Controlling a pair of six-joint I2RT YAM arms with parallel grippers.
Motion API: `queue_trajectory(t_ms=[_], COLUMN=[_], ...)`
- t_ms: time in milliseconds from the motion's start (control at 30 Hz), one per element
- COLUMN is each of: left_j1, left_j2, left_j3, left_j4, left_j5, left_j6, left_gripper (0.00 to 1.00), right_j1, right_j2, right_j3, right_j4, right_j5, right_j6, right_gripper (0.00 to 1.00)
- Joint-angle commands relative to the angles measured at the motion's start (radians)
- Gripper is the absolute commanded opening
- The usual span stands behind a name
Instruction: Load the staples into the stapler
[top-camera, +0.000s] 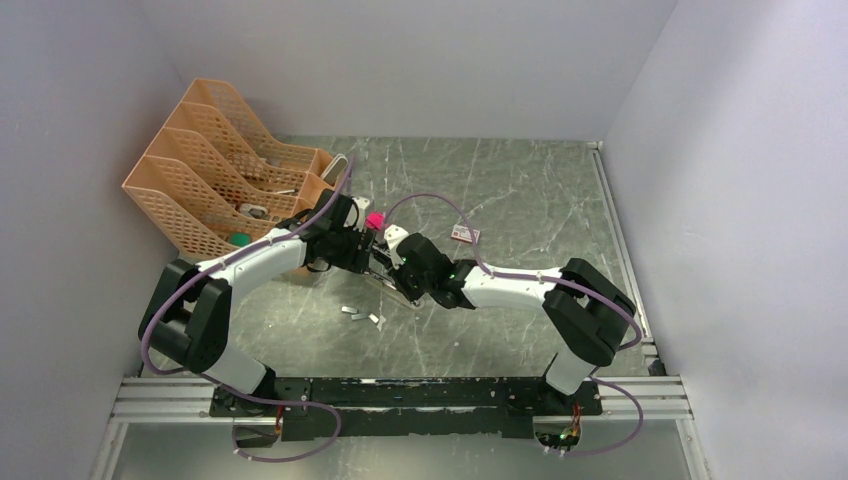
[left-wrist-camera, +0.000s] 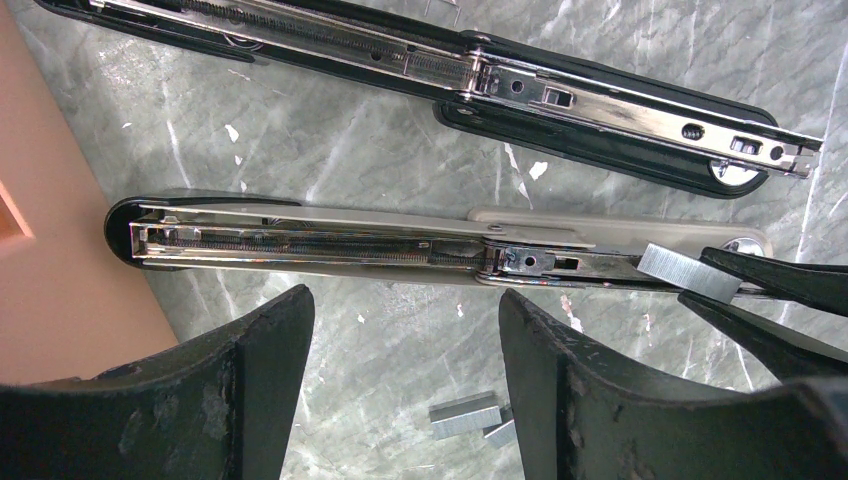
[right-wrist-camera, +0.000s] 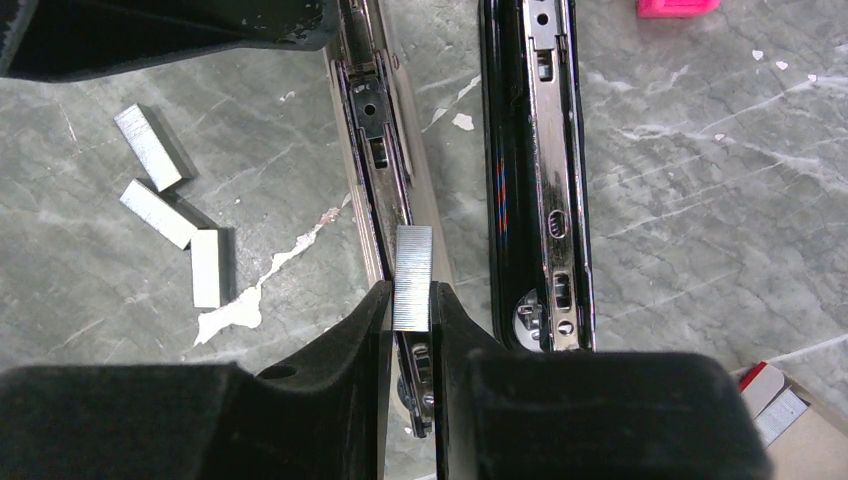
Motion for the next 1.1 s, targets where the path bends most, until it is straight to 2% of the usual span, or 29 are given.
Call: queue_trajectory(t_ms=[0, 567, 1067], left_j1=[-0.008, -0.01, -0.01], left_j2=[-0.014, -0.016, -0.013], left_j3=[-0.01, -0.01, -0.007], left_j4=[0.014, 0.016, 0.016], left_j5=[-0.014, -0.015, -0.016], left_j6=[0.012, 0.012, 0.014], left_gripper=[0.73, 0.72, 0.73], right_j1=[0.0, 0.042, 0.045], right_j2=[0.001, -0.001, -0.078], right_j3=[0.013, 0.01, -0.024], right_j4=[-0.05, -0.058, 0.019], right_j5=[0.027, -0.121, -0.043], right_j6=[0.024, -0.001, 0.027], right_gripper=[0.0, 0.0, 0.0])
